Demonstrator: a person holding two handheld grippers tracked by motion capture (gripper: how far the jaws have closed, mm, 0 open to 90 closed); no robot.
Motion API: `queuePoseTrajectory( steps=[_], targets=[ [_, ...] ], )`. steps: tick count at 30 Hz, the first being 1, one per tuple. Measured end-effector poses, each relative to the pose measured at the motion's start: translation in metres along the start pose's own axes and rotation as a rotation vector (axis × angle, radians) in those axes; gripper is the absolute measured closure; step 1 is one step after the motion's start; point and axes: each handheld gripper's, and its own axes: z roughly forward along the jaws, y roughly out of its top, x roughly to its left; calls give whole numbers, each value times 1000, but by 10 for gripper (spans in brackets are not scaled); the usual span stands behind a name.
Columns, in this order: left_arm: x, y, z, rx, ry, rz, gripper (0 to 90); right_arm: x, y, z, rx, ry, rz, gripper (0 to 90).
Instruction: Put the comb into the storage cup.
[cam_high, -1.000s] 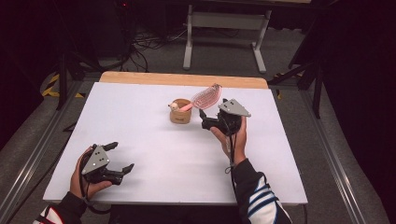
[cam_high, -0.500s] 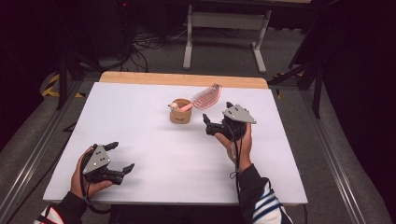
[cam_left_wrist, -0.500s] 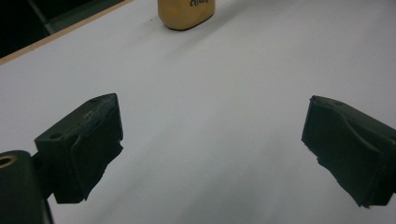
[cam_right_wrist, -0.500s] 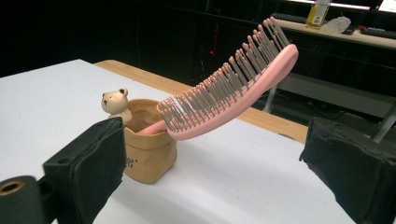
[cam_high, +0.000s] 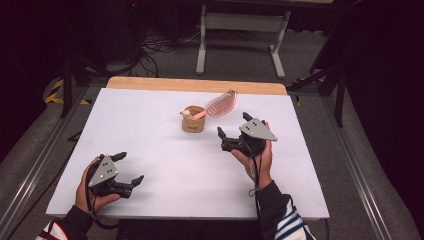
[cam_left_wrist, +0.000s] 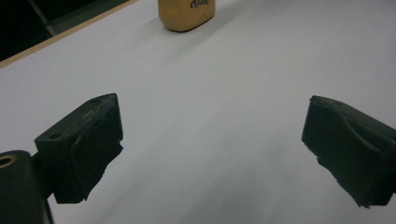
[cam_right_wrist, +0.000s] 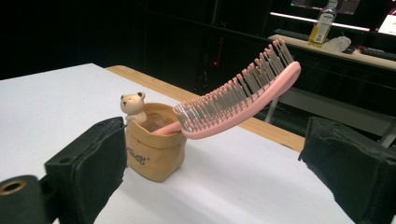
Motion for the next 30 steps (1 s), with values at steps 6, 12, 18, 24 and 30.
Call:
queuePoseTrajectory(
  steps=[6, 12, 18, 24, 30],
  targets=[
    [0, 0, -1, -5, 5, -5, 58, 4, -1, -8, 0, -3, -39, 75],
    [0, 0, -1, -2, 3, 0, 57, 6, -2, -13, -9, -6, -60, 77],
    [0, 0, 0, 1, 6, 0, 57, 5, -2, -19, -17, -8, -68, 79],
    [0, 0, -1, 0, 6, 1, 57, 6, -4, -25, -35, -5, -88, 82],
    [0, 0, 0, 1, 9, 2, 57, 7, -8, -29, -33, -1, -102, 83]
  ],
)
